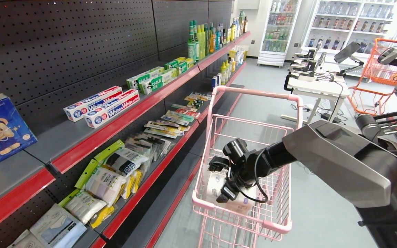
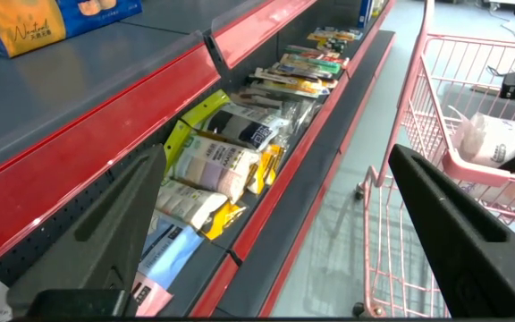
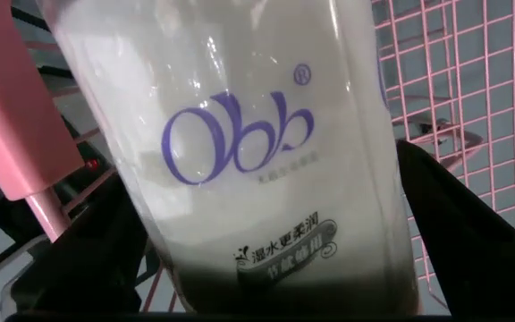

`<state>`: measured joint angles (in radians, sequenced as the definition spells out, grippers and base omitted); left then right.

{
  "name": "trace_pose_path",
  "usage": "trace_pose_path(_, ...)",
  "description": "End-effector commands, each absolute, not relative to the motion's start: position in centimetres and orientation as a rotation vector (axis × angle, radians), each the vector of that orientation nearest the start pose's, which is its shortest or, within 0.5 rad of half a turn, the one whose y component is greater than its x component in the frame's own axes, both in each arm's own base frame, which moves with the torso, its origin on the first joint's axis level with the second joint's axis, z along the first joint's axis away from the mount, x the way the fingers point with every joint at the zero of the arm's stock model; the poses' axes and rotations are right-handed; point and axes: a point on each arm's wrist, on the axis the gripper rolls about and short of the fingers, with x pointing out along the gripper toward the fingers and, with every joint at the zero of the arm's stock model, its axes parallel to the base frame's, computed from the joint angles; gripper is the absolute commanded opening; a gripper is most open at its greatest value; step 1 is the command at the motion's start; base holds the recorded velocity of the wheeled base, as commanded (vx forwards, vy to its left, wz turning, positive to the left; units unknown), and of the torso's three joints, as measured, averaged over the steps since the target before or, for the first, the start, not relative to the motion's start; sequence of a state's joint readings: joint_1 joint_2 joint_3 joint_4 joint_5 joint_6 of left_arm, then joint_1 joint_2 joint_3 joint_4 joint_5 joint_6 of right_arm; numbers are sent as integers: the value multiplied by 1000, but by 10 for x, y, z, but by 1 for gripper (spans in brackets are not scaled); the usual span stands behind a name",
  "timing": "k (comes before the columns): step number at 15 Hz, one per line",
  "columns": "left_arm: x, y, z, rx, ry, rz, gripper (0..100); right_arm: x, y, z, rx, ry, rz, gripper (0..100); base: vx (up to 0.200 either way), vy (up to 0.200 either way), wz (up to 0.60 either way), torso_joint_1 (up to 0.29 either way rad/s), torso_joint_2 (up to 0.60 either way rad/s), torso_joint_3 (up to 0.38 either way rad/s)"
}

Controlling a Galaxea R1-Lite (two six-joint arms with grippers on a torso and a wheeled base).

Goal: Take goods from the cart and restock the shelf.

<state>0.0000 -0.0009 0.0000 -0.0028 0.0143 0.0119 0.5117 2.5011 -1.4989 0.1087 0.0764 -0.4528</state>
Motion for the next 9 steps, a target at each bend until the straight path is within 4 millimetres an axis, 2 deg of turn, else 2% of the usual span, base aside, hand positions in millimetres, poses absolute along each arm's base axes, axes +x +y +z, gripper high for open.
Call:
trace_pose_path(1,-23,0,76,12,-3,12,100,386,218,-21,-637,973,772,100,0,0,0,0,0,0)
trace_pose_path(5,-23,0,76,12,-3,15,100,386,218,-24,-640,973,782,100,0,0,0,0,0,0)
trace_pose_path(6,-23,0,76,12,-3,15,100,385,218,-26,-653,975,788,0,0,0,0,0,0,0)
trace_pose_path(9,-23,0,76,12,-3,15,100,383,217,-26,-648,984,783,0,0,0,0,0,0,0)
